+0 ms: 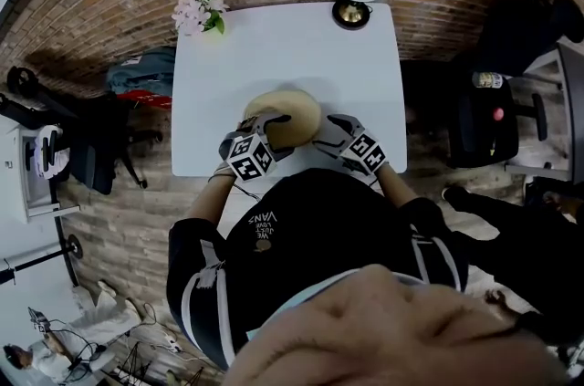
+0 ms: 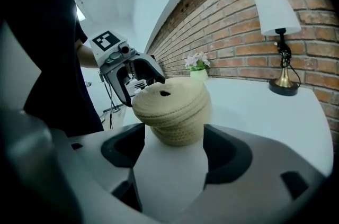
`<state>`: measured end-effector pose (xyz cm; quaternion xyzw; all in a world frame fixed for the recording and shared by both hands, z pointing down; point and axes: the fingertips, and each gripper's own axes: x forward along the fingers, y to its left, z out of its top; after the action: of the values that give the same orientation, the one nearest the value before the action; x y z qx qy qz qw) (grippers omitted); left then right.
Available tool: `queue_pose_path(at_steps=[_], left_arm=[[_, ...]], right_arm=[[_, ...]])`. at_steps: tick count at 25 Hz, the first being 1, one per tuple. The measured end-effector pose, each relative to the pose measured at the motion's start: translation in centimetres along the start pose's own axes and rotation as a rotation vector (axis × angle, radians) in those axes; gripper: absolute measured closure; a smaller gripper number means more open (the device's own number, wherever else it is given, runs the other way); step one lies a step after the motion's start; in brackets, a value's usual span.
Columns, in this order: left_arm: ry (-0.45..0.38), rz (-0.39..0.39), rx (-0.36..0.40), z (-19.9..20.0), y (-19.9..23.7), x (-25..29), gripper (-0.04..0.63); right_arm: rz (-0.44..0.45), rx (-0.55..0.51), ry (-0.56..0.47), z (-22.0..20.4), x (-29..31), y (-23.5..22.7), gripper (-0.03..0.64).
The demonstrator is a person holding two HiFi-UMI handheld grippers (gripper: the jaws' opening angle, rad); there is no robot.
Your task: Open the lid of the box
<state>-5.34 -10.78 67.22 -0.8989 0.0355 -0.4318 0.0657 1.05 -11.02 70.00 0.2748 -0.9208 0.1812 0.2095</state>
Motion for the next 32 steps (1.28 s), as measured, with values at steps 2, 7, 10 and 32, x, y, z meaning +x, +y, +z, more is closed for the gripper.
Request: queue_pose_path(at_steps=[2, 7, 10, 32], left_arm=[[0.017, -0.005, 0.004, 0.1, -0.1, 0.1, 0.231], [0.076, -0.029, 0.042, 0.0, -0.7, 0.4, 0.230], [0.103, -0.038, 0.056, 0.0, -0.8, 0.8, 0.231], [0.399, -0.064, 0.050, -3.8, -1.1, 4.1, 0.230]], right_arm=[[0.005, -0.020, 0.015, -0.3, 0.1, 0.2, 0.301], [0.019, -0.040, 0.021, -0.2, 0.6, 0.4, 0.301], [0.023, -0.045, 0.024, -0.2, 0.8, 0.4, 0.301], [0.044, -0.063, 0.054, -0.6, 1.5, 0.4, 0.301]])
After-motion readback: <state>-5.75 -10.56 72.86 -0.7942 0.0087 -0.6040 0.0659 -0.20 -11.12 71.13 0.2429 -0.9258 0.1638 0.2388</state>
